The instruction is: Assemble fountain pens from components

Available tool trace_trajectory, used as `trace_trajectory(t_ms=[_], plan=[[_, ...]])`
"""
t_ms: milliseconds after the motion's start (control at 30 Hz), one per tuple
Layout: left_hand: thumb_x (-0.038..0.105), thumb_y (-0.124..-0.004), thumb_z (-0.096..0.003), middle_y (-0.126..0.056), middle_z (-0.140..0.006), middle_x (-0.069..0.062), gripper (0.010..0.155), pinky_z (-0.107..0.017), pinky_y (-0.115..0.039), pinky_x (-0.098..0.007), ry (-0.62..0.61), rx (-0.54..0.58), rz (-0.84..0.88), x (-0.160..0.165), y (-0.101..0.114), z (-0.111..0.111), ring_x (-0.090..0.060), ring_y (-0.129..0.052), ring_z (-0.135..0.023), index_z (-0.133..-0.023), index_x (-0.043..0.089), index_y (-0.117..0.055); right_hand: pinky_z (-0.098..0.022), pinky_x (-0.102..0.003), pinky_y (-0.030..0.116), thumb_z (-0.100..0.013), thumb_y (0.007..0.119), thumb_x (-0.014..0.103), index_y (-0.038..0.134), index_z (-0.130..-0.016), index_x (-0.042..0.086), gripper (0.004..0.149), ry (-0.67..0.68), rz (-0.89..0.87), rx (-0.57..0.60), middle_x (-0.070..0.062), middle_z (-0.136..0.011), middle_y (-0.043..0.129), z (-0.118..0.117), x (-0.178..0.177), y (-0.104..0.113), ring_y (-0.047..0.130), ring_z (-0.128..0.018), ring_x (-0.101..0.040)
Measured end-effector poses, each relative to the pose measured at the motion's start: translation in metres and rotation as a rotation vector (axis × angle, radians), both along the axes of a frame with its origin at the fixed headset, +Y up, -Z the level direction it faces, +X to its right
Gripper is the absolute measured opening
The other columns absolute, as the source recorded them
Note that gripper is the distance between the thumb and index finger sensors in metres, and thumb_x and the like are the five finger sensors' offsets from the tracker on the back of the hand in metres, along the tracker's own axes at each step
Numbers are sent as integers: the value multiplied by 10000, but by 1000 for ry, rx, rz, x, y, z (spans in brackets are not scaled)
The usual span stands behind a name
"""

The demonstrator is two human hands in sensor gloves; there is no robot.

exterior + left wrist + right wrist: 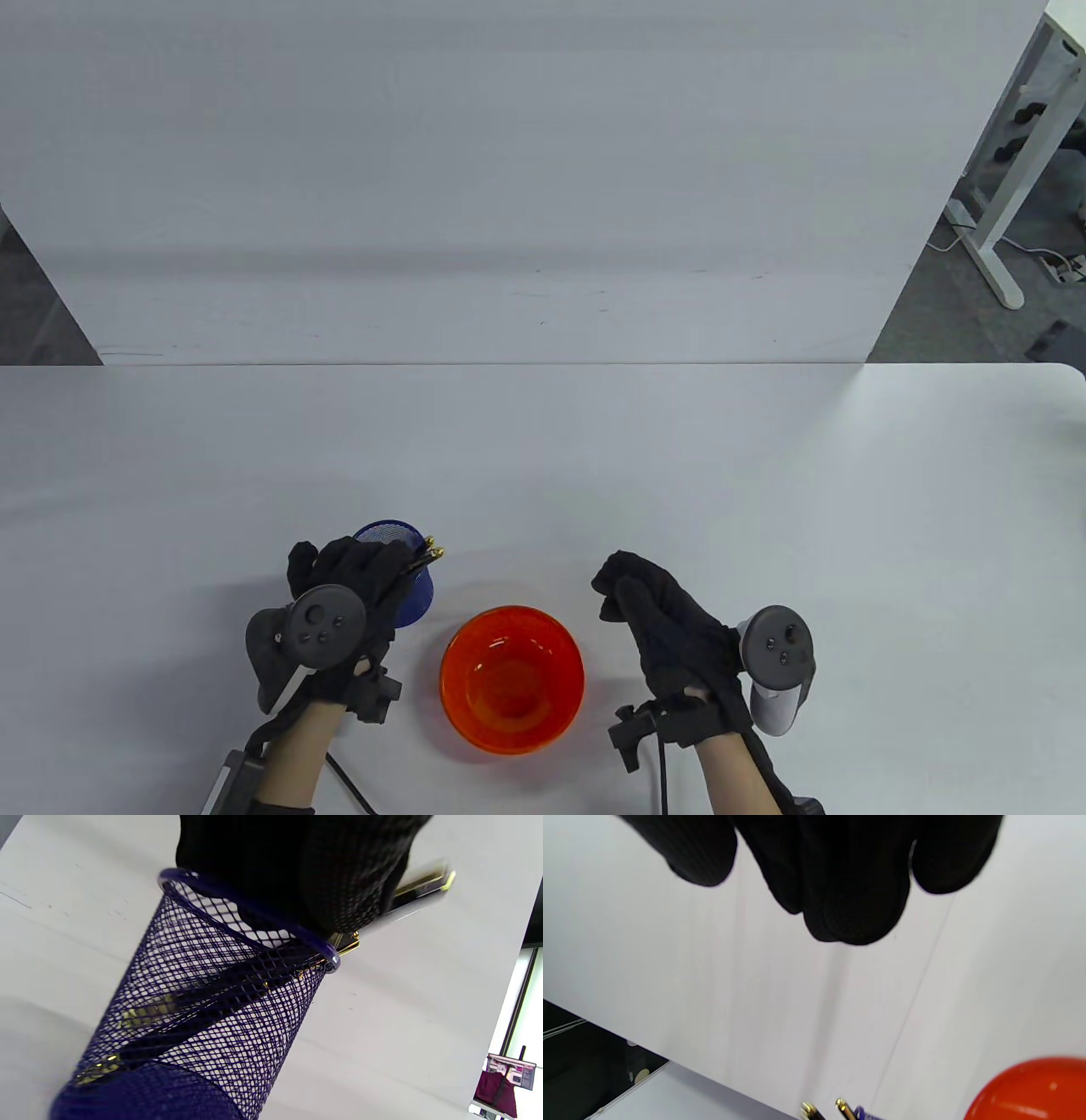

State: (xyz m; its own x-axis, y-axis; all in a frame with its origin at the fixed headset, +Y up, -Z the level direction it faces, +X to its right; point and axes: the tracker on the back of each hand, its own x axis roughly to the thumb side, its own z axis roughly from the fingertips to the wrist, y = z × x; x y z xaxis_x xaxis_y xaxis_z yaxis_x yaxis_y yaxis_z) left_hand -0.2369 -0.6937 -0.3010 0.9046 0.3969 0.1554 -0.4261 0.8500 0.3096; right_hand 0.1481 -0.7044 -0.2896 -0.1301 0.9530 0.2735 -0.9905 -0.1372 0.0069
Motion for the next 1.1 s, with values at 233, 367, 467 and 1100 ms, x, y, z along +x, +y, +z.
trace_trajectory(t_ms=[233, 367, 467, 1100], plan=[[341, -867, -510, -864, -961, -142, 484, -726, -409, -763, -159, 2, 300, -16, 40, 40, -472, -795, -900, -970, 192, -853, -592, -689, 639, -589, 728, 435, 725, -1014, 22, 593, -29, 74, 14, -313, -953, 848, -1, 11, 2, 894, -677, -469], [356, -844, -526, -812, -1005, -191, 509, -723, -409, -772, -278, 13, 473, -12, 37, 40, -511, -742, -933, -997, 164, -825, -621, -725, 577, -588, 724, 456, 634, -1072, 40, 644, -24, 362, 68, -322, -1049, 732, 0, 4, 5, 780, -820, -539], [358, -851, -526, -724, -1087, -190, 539, -734, -347, -787, -260, -37, 377, -12, 26, 35, -545, -636, -1007, -1029, 174, -785, -657, -747, 521, -588, 712, 482, 562, -1109, 81, 674, -27, 671, 119, -295, -1122, 638, 5, -8, 7, 651, -950, -567], [365, -831, -531, -645, -1125, -225, 537, -735, -298, -788, -239, -45, 359, -18, 15, 29, -559, -551, -1043, -1029, 170, -778, -668, -753, 509, -587, 694, 500, 552, -1114, 111, 670, 7, 802, 201, -262, -1157, 603, 13, -27, 11, 601, -1016, -549]])
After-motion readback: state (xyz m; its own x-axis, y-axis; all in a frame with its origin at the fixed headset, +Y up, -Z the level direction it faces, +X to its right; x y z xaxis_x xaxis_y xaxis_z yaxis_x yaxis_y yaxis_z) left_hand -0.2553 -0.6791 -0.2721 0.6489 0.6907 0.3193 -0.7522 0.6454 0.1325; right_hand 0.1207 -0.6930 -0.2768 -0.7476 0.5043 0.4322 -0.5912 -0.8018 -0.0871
